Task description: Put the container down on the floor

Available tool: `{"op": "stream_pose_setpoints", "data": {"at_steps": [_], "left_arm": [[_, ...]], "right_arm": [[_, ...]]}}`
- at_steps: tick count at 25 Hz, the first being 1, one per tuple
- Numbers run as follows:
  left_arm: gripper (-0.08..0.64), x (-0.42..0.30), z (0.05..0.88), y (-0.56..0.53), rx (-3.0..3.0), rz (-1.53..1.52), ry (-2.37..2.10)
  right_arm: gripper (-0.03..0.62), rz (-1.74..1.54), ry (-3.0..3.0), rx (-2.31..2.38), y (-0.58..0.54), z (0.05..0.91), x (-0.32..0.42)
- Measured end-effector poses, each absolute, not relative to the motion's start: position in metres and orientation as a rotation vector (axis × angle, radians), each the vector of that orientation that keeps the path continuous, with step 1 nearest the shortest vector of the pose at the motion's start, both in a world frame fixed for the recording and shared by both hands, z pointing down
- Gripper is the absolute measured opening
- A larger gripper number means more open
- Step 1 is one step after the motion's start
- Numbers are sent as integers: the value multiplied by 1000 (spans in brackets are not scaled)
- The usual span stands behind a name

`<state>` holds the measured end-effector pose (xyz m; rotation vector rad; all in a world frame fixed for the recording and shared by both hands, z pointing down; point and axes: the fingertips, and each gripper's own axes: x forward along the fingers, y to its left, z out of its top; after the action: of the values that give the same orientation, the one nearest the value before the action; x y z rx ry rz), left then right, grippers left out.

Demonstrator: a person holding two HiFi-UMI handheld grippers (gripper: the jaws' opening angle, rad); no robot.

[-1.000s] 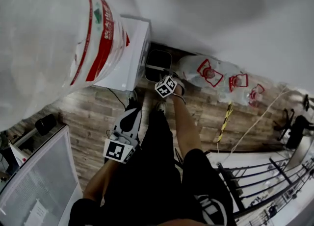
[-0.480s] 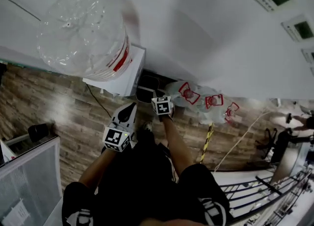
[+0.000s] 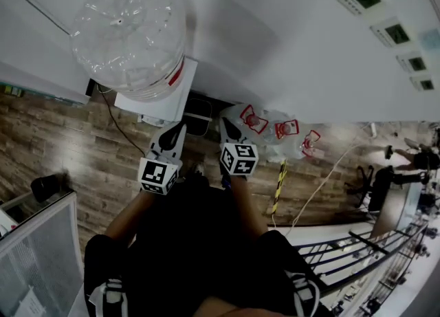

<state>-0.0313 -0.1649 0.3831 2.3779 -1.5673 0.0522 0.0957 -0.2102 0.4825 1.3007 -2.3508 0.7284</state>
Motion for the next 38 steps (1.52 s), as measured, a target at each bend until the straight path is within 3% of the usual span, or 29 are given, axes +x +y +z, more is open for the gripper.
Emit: {"op": "stream_pose_setpoints", "data": {"at_steps": [10,38], "left_arm": [[31,-35,367,-155,2395,-12,-1548],[31,-39,356,-160,2429,-7,-1551]], "right_arm": [[35,611,-2495,1443,-157,397,97],[32,622,-2523,1457,-147,378,87]]}}
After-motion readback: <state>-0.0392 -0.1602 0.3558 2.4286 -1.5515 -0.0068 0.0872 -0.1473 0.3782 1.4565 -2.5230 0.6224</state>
